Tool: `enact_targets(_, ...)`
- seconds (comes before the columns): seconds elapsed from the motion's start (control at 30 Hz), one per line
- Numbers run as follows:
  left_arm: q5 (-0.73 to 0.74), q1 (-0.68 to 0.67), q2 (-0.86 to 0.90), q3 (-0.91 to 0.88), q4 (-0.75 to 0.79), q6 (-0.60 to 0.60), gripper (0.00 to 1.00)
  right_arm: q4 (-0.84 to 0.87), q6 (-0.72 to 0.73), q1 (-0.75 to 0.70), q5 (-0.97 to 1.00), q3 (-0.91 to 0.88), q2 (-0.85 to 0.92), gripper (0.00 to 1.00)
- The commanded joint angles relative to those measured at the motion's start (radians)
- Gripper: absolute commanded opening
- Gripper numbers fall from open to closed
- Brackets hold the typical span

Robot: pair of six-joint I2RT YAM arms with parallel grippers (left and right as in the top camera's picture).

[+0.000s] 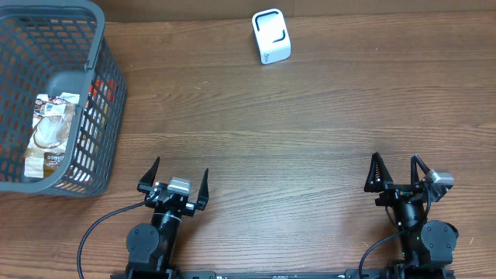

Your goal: Scan the item barcode

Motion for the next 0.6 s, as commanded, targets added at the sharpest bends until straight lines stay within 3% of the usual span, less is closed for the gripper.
enact_targets(0.0, -0.014, -0.006, 0.002, 0.026, -0.008, -0.019, 1.00, 0.004, 0.000, -0.008, 0.005, -0.010, -0.008, 1.00)
enact_targets(0.3, -0.002, -0.006, 0.175, 0.257, -0.110, -0.065, 1.00, 0.004, 0.000, -0.008, 0.005, -0.010, -0.008, 1.00)
enact_targets(0.57, 0.016, -0.006, 0.526, 0.742, -0.355, -0.115, 1.00, 0.004, 0.000, -0.008, 0.005, -0.010, -0.008, 1.00)
